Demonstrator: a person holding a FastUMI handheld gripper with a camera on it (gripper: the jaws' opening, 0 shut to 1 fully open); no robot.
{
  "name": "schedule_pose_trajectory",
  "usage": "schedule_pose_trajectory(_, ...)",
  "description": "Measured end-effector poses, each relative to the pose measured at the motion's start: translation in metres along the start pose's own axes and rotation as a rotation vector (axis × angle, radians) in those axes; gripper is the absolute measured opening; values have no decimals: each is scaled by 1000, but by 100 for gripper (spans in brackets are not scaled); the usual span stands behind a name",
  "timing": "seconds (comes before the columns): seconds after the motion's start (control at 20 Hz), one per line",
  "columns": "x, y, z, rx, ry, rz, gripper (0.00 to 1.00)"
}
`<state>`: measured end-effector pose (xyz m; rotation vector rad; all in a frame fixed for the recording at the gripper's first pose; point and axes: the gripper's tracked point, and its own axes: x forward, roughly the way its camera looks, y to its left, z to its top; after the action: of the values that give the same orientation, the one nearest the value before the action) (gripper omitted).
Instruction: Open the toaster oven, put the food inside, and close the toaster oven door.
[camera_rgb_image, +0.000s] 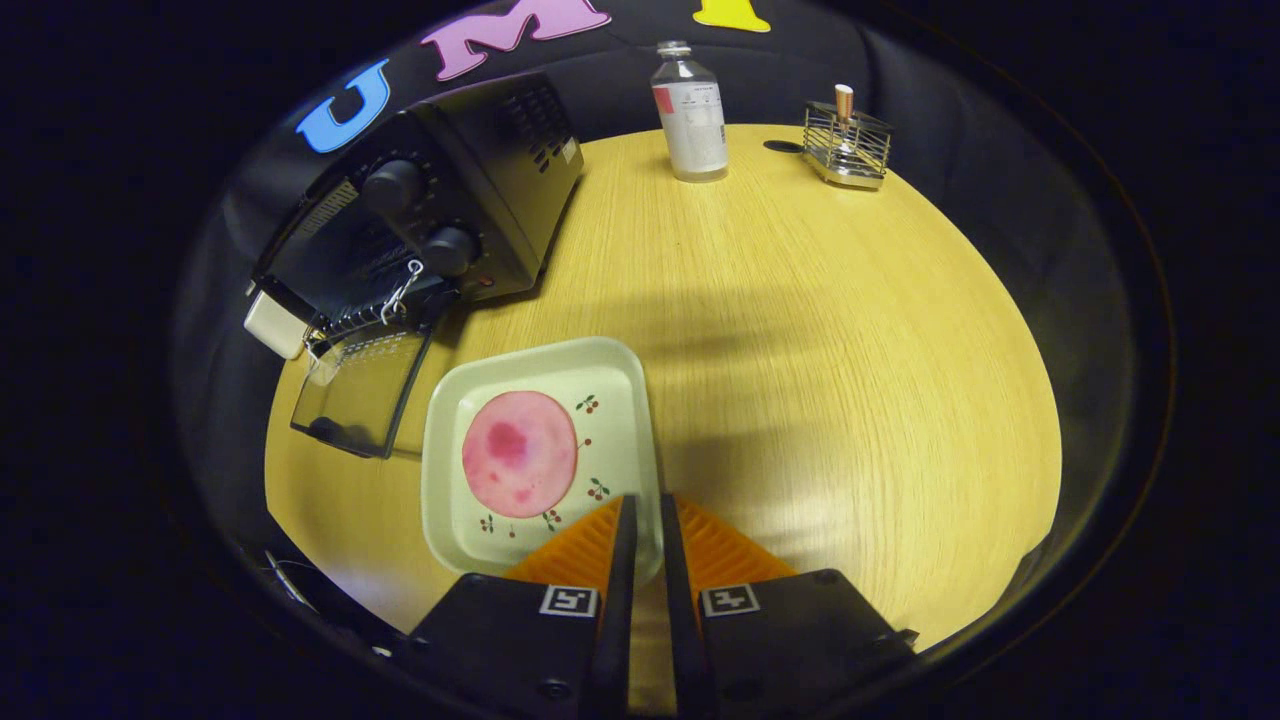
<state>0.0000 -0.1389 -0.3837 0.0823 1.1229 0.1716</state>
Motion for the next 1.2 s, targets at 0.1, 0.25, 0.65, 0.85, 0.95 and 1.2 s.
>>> schedule_pose_trajectory(0.1,-1,-1,0,-48,17,-21,24)
schedule_pose_trajectory(0.25,2,-4,0,-65,27,-69,16)
schedule_pose_trajectory(0.65,-2,-2,-1,43,28,66,6)
schedule_pose_trajectory(0.85,-4,2,-8,245,60,156,6)
schedule_pose_trajectory(0.95,-10,-8,-5,330,50,177,6)
schedule_pose_trajectory(1.2,-31,-28,5,463,10,197,6)
